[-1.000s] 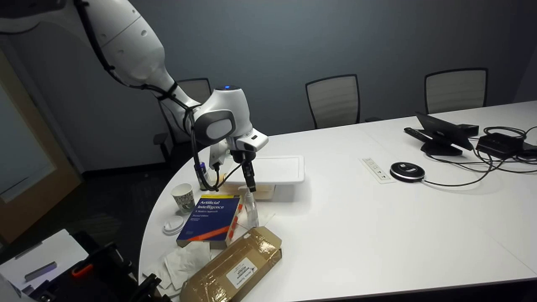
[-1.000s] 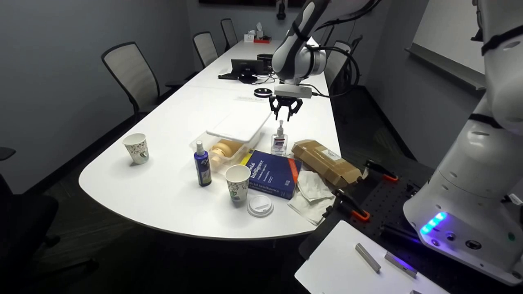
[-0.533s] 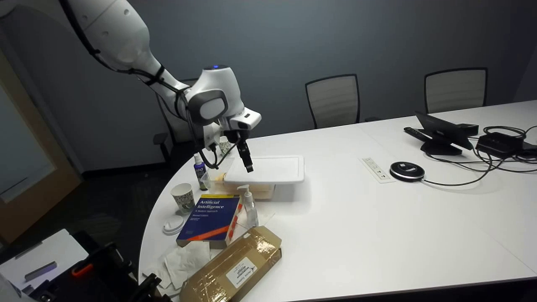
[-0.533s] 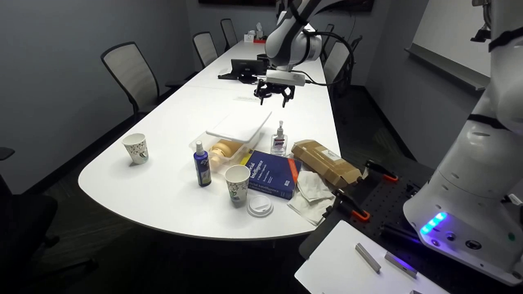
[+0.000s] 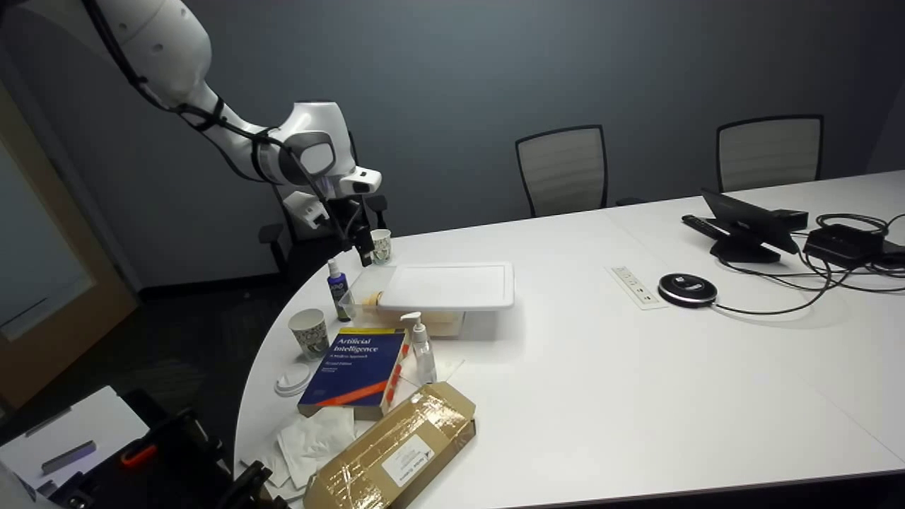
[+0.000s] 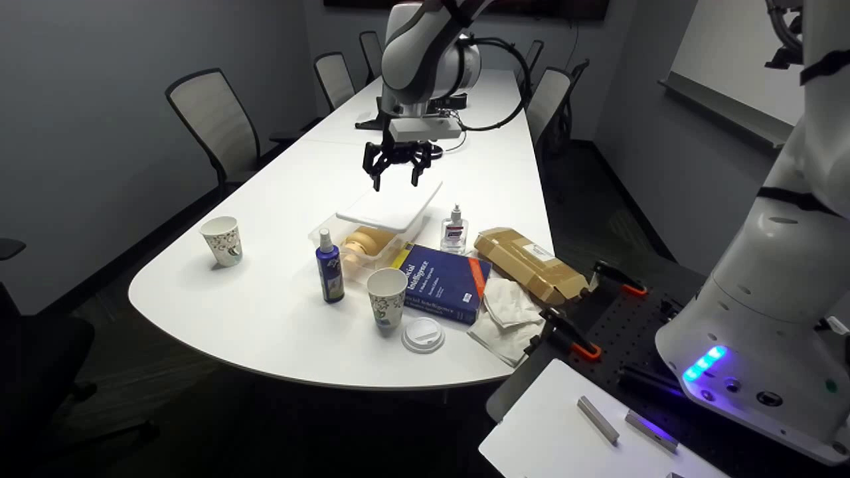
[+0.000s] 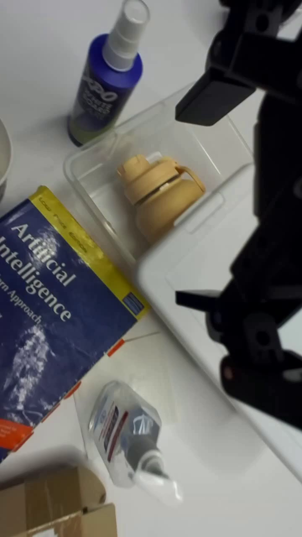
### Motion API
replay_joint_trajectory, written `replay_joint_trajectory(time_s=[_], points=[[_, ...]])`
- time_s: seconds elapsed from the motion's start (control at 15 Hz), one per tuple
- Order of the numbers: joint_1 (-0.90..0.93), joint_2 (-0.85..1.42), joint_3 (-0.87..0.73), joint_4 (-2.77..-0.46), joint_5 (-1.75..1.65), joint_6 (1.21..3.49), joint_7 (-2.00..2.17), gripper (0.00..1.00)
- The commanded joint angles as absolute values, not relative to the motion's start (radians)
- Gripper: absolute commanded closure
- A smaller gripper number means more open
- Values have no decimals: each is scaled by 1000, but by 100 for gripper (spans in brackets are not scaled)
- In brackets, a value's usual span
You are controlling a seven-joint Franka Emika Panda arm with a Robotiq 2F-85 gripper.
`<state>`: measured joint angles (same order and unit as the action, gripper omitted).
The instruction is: Remove the bottle from the bowl, then close the lid
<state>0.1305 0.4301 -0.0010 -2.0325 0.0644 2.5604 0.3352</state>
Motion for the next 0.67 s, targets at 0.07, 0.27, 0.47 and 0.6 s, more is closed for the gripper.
replay_joint_trajectory(time_s=[0.07, 0.27, 0.47, 0.6], points=[[127, 580, 60, -1865, 39, 2454, 163, 0], [119, 660, 73, -1765, 3, 2376, 32, 0], [110, 730, 75, -1663, -46, 2285, -98, 0], [91, 773, 87, -1605, -51, 2258, -177, 0]])
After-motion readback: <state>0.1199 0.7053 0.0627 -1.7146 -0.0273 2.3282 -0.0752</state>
